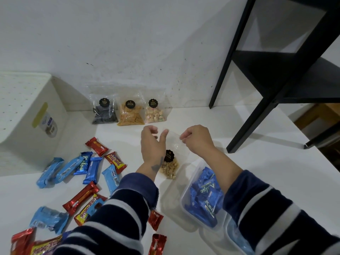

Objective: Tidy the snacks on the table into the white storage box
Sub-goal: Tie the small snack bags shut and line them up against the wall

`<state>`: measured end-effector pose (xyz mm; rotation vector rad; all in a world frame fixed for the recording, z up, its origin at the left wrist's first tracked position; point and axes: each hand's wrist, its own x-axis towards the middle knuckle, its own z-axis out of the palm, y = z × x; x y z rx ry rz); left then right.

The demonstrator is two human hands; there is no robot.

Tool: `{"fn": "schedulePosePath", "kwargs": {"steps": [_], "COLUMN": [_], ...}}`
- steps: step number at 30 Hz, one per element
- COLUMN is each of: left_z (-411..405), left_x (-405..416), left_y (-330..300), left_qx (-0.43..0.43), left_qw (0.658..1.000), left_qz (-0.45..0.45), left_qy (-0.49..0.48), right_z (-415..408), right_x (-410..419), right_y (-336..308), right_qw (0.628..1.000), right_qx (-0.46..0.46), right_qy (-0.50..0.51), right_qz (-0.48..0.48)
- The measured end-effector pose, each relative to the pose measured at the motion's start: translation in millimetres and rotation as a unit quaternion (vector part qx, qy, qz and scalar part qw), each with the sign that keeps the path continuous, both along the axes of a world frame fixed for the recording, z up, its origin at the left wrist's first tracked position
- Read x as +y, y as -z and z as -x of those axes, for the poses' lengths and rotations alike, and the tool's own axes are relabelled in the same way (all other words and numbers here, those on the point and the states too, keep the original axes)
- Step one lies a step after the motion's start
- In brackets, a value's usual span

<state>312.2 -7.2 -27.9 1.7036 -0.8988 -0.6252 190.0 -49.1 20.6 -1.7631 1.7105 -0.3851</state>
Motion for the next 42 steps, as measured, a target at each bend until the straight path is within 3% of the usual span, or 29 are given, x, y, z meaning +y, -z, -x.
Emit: {"fn": "schedulePosePath", "kwargs": {"steps": [3, 6, 18, 22, 35, 38, 40, 42], "left_z": [8.6, 13.6, 13.9, 15.6, 12.3, 13.9, 9.6, -0.7], "left_x": [5.2, 6.5, 9.7, 11.2, 13.2, 13.5, 18.7, 28.4], "left_y": [-3.4, -3.4, -11.3, -14.4, -4.6, -2.8, 4.2, 17.3], "left_qx": [-0.058, -0.001, 0.113, 0.179, 0.226, 0.172, 0.039, -0.107], "left_qw": [0.996, 0.995, 0.988, 0.978, 0.968, 0.98, 0.995, 0.99], "left_qz": [-0.06, -0.054, -0.059, -0.073, -0.052, -0.043, -0.017, 0.003], "left_qy": [0.019, 0.082, 0.085, 0.082, 0.097, 0.087, 0.086, 0.094], "right_z": [0.4, 3.5, 8.9, 7.5, 2.1, -0.1, -0.8, -0.9], "right_x": [2.4, 6.7, 21.0, 22.3, 14.8, 12.7, 9.6, 5.7], "right_y": [1.5, -3.9, -5.1, -1.8, 12.3, 11.4, 11.2, 10.6], "right_qw": [1.0, 0.998, 0.979, 0.977, 0.994, 0.998, 0.999, 0.999], "right_qx": [-0.019, -0.058, -0.179, -0.177, -0.097, -0.066, -0.04, -0.031], "right_qy": [0.008, -0.017, 0.03, 0.035, 0.031, 0.009, -0.006, -0.014], "right_qz": [-0.002, -0.014, -0.095, -0.11, -0.026, -0.012, -0.009, -0.011]}}
